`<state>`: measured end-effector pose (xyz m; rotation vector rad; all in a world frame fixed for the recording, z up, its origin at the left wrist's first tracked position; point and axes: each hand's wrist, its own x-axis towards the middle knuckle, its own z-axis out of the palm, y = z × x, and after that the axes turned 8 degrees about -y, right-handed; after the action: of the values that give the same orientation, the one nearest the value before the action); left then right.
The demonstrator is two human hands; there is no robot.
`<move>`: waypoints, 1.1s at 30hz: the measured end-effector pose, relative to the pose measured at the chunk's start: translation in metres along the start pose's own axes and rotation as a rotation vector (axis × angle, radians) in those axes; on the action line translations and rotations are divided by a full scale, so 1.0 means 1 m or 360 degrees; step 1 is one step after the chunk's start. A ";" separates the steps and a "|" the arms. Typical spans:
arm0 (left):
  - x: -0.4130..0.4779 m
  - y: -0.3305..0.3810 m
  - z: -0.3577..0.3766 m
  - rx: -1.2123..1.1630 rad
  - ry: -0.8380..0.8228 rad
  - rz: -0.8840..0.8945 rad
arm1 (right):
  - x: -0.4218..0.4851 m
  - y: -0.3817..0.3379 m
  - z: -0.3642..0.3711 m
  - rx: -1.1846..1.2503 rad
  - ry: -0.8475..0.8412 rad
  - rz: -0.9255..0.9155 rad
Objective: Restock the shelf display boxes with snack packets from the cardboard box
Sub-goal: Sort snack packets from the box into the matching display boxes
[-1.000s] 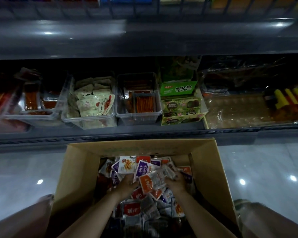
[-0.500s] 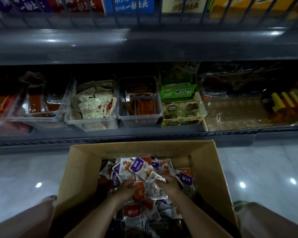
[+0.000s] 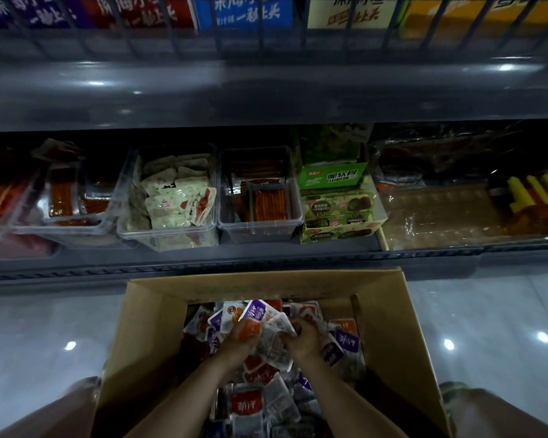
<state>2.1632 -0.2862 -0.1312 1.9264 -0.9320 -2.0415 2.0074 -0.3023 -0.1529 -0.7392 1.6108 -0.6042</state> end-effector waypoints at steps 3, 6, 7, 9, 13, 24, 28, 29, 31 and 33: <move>0.002 0.004 0.002 0.0011 -0.0042 0.0035 | 0.001 0.002 -0.004 0.0175 0.0086 0.0053; -0.004 0.011 0.006 -0.0013 -0.0027 0.0026 | -0.004 0.007 -0.019 -0.0749 -0.0127 -0.0264; -0.006 0.012 0.006 -0.0009 -0.0021 0.0005 | -0.007 0.003 -0.021 -0.0774 -0.0164 -0.0211; -0.017 0.016 0.005 0.0015 -0.0063 -0.0070 | -0.012 -0.006 -0.031 -0.0712 -0.0281 -0.0234; -0.046 0.029 -0.007 0.0019 -0.0570 -0.0380 | -0.036 -0.042 -0.048 -0.0659 -0.0542 -0.0250; -0.184 0.125 -0.024 -0.0676 -0.0683 0.0324 | -0.161 -0.187 -0.089 0.0031 -0.0543 -0.0459; -0.245 0.161 0.002 -0.0951 -0.0391 0.0735 | -0.214 -0.219 -0.087 0.0563 -0.0456 -0.0520; -0.258 0.166 0.008 -0.0917 -0.0355 0.0826 | -0.227 -0.225 -0.087 0.0667 -0.0450 -0.0531; -0.274 0.170 0.012 -0.0880 -0.0300 0.0939 | -0.248 -0.232 -0.087 0.0778 -0.0465 -0.0560; -0.284 0.170 0.007 -0.0812 -0.0264 0.1013 | -0.264 -0.235 -0.086 0.0791 -0.0484 -0.0567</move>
<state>2.1490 -0.2665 0.1989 1.0426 -0.8091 -1.8203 1.9789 -0.2619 0.2076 -0.7032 0.9945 -1.0490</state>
